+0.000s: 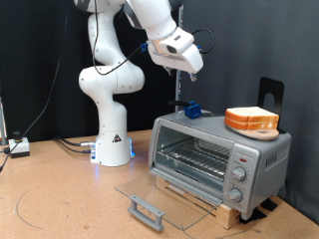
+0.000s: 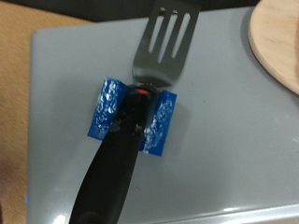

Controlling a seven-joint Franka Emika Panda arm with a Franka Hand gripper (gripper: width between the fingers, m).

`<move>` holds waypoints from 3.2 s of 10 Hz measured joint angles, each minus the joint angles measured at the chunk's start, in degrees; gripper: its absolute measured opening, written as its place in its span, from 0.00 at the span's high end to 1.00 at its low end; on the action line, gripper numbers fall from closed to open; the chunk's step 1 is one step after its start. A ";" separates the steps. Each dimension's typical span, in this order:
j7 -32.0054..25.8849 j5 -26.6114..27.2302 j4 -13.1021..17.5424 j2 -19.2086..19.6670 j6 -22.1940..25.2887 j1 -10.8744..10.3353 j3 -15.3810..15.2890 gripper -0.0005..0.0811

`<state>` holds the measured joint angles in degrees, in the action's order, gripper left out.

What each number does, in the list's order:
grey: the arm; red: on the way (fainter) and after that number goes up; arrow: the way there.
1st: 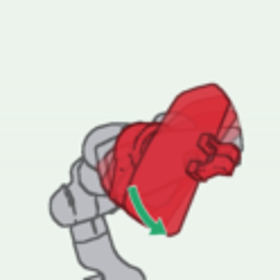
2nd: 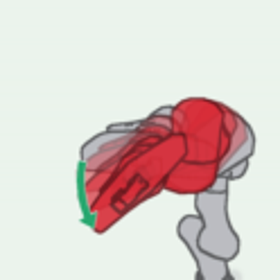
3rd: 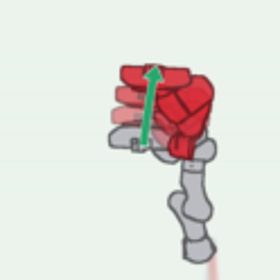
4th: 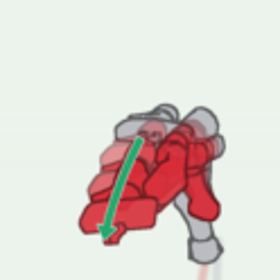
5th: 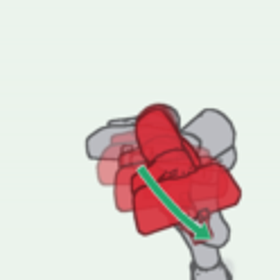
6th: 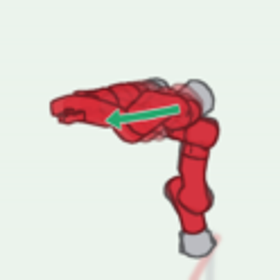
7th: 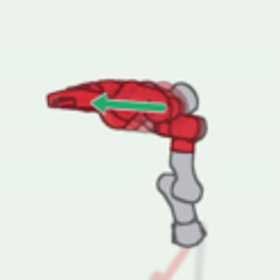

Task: Make a piece of toast with the oven

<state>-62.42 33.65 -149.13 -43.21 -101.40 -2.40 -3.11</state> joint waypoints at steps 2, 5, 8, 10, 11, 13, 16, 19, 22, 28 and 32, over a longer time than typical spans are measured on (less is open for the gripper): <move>5.23 -0.35 -5.62 -7.31 -5.44 1.59 -3.16 0.01; 9.40 -0.08 -8.32 -10.95 -4.82 2.88 -4.31 0.01; 22.43 3.51 -9.16 -10.37 -7.13 4.18 -7.13 0.01; 22.77 4.91 -9.20 -9.54 -7.31 3.96 -7.42 0.01; 22.68 4.90 -9.20 -9.55 -7.29 3.96 -7.42 0.01; 20.48 4.74 -9.47 -9.92 -5.99 3.68 -7.41 0.01; 18.20 4.89 -9.89 -12.41 -3.12 2.58 -7.41 0.01; 18.31 4.98 -9.96 -15.24 -2.06 2.34 -7.43 0.01; 18.31 4.98 -10.29 -15.69 -2.06 2.36 -7.45 0.01; 18.30 5.06 -10.82 -15.19 -2.70 2.41 -7.64 0.01; 18.20 7.28 -12.21 -12.27 -7.04 2.33 -10.56 0.01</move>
<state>-44.22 40.93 -161.34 -55.47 -108.44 -0.07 -13.68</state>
